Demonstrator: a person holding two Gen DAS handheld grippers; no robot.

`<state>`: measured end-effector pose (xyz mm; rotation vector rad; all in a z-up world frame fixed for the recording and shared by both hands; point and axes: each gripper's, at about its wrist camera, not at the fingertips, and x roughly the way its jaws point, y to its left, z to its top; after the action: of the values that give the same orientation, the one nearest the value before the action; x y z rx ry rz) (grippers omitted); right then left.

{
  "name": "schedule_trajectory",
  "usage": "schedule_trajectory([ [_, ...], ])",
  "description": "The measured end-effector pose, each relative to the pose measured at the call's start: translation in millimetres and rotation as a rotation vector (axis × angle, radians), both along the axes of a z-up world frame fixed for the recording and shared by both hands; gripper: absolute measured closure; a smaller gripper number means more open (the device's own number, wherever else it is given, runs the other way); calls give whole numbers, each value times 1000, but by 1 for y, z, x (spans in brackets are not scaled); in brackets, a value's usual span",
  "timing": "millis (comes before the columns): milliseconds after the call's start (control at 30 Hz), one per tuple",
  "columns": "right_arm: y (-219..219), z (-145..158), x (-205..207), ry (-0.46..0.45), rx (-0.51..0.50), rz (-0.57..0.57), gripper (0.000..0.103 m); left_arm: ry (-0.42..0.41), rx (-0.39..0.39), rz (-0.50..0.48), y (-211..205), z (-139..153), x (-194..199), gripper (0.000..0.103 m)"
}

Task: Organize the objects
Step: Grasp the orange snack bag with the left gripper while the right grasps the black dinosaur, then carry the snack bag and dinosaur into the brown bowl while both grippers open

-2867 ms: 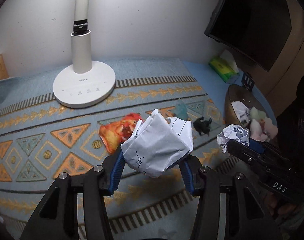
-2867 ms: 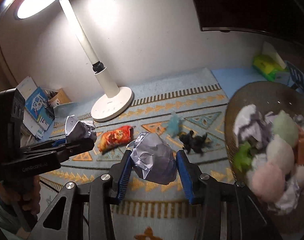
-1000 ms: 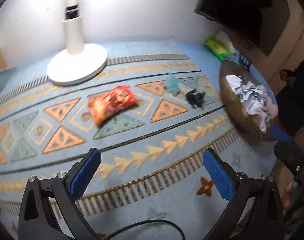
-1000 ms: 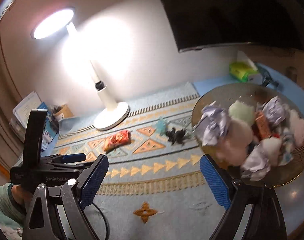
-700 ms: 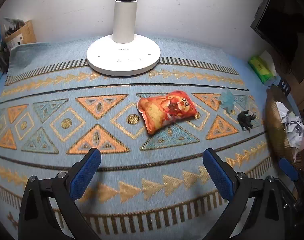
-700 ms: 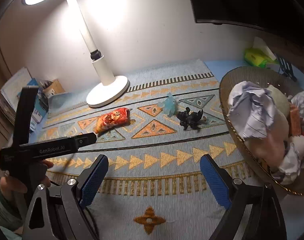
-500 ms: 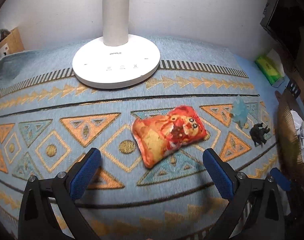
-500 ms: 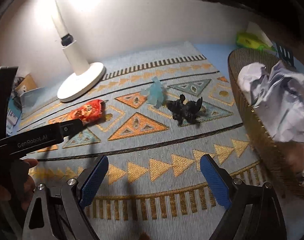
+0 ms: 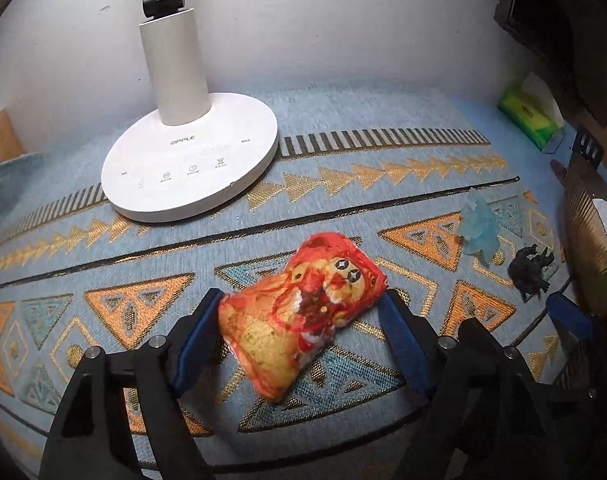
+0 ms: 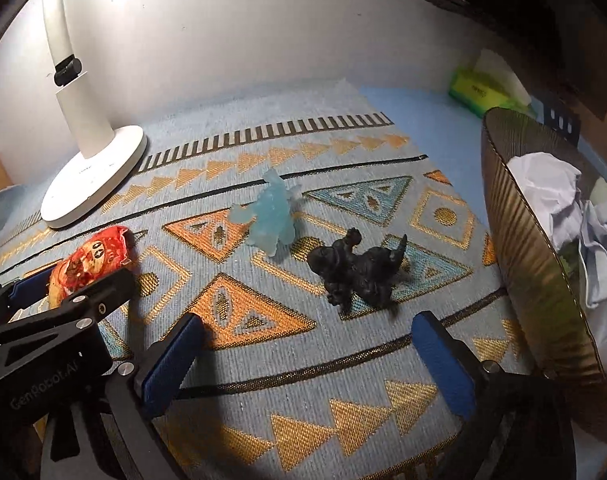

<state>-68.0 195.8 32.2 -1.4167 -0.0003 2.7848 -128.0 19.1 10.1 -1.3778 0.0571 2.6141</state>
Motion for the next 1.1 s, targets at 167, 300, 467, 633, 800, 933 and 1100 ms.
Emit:
schedule_trajectory([
  [167,1,3,-9,18,-28,-23,8,-35,108,52,-24,9,2,53],
  [300,20,11,-12,68,-79,-69,60,-26,121,79,-40,9,3,56],
  [467,34,19,-6,65,-186,-39,60,-22,129,79,-49,11,4,61],
  [633,40,37,18,98,-265,8,60,-24,197,71,-47,22,1,68],
  [800,41,65,51,160,-270,112,60,-6,266,33,-34,44,4,68],
  [933,58,89,81,227,-292,126,60,42,324,-61,-14,76,13,68],
  [1100,96,120,104,348,-188,39,60,103,393,-241,38,113,22,68],
])
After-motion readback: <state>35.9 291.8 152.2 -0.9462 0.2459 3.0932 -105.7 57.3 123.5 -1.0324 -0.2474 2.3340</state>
